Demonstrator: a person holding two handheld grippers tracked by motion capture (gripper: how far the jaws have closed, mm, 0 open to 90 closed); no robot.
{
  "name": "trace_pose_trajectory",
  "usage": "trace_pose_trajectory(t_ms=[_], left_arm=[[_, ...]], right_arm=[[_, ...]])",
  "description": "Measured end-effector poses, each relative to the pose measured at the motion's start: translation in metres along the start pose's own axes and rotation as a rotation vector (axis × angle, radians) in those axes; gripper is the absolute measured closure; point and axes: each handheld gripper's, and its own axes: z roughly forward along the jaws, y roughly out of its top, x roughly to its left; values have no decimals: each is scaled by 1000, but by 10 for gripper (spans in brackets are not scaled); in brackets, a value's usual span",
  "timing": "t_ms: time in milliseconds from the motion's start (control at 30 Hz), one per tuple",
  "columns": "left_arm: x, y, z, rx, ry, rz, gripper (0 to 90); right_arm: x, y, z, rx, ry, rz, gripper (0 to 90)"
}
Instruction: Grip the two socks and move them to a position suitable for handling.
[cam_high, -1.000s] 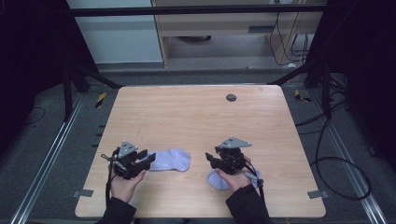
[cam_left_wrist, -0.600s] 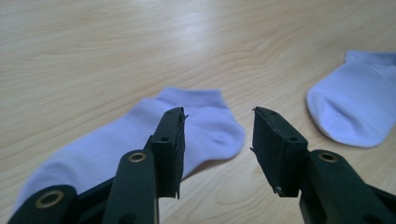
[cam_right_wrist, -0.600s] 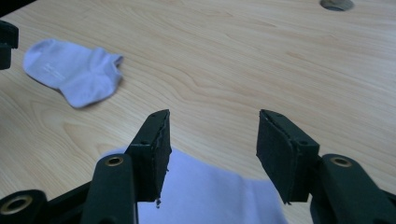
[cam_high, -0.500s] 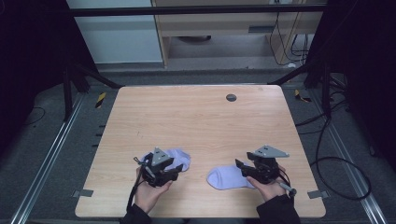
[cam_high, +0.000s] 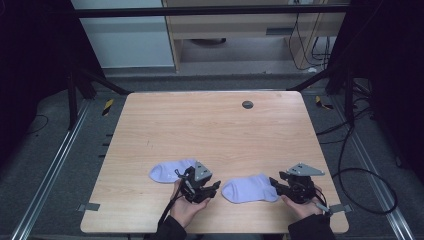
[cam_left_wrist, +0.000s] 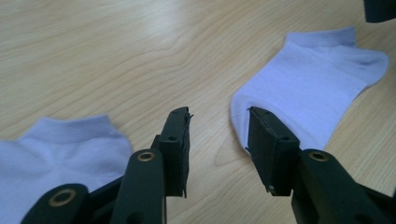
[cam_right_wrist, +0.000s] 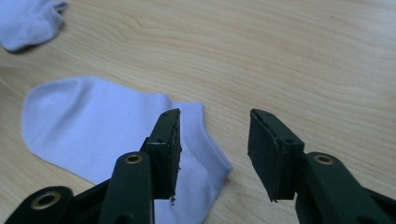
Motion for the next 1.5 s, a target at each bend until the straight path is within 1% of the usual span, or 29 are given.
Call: trace_pose_trajectory(t_ms=[67,100,133,200,233,267,333,367,467,500,533,567,600,700,800,833,900,933,1067,1167,1200,1233,1267,1300,1333,1400,1500], left_arm=[[-5,0,7,18,-1,7,605],[-7,0,10,24,1,13,612],[-9,-1,13,30,3,21,617],[-13,-2,19,50,9,37,629],[-14,-2,23,59,9,44,635],[-15,-3,26,65,9,46,642],[-16,-4,30,73,7,50,649],[-17,-5,32,83,4,54,656],[-18,-8,36,98,-5,51,681],[-17,-8,37,103,-6,52,689],[-17,-8,38,105,-7,49,701],[-17,-9,39,105,-16,44,723],[-17,-8,39,103,-21,36,742],[-17,-8,40,104,-33,26,791],[-16,-8,40,103,-49,16,849],[-16,-8,40,101,-51,14,868],[-15,-8,41,96,-63,3,885],[-15,-7,40,93,-72,-3,888],[-15,-6,32,88,-82,17,890],[-13,-4,19,69,-93,20,891],[-12,-4,13,62,-99,22,891],[-11,-3,10,57,-100,21,891],[-9,-3,5,52,-105,23,891],[-8,-4,3,49,-108,23,891],[-7,-4,-1,44,-114,24,891],[-5,-7,-7,49,-113,33,891],[-1,-13,-13,54,-112,25,891]], right_arm=[[-2,-3,3,16,-1,7,567],[-4,-4,5,29,-4,-1,575],[-4,-5,6,38,-6,8,588],[-7,-8,9,53,-17,1,610],[-8,-9,11,59,-15,7,618],[-9,-11,12,73,-14,9,622],[-11,-13,15,85,-10,7,630],[-11,-13,16,89,-3,14,632],[-11,-14,19,99,1,5,640],[-10,-14,20,100,9,4,646],[-10,-14,21,100,12,-4,653],[-9,-14,22,107,18,2,667],[-9,-14,23,115,20,-6,680],[-7,-15,24,126,29,-9,723],[-7,-15,24,134,37,-8,791],[-7,-14,24,135,40,-6,830],[-6,-14,23,133,48,-6,858],[-5,-13,23,134,50,-5,862],[-2,-9,14,108,62,-6,864],[2,-5,4,70,75,-4,865],[5,-3,0,53,84,-11,865],[8,-2,-4,41,92,-5,865],[10,-1,-6,37,99,-6,865],[14,1,-8,26,109,-11,865],[16,1,-9,24,112,-13,865],[22,4,-11,13,128,-20,865],[33,7,-12,5,154,-17,864]])
